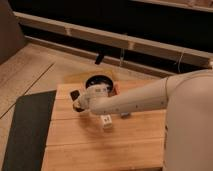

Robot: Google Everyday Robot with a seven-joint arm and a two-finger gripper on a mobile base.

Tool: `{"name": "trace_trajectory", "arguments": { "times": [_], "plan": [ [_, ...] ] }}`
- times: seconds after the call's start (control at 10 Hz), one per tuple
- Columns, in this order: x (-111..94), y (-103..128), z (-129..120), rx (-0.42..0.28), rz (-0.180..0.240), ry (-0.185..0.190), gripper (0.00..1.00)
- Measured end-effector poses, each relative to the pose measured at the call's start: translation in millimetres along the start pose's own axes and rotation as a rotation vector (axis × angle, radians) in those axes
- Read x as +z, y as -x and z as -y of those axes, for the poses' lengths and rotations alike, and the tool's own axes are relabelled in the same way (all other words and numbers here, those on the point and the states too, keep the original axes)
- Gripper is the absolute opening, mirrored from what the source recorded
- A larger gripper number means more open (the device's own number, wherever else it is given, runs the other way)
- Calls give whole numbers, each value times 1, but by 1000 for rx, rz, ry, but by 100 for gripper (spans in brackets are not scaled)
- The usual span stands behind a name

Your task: Place the eraser in the ceramic cup

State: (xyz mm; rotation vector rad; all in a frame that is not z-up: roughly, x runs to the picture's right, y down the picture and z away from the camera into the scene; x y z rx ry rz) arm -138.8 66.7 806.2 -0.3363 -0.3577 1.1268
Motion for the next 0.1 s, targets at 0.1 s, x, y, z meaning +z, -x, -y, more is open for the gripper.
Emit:
{"name": "trace_trajectory", "arguments": {
  "times": [0.1],
  "plan": [
    [0, -3, 5, -4, -7, -8, 23]
  ]
}}
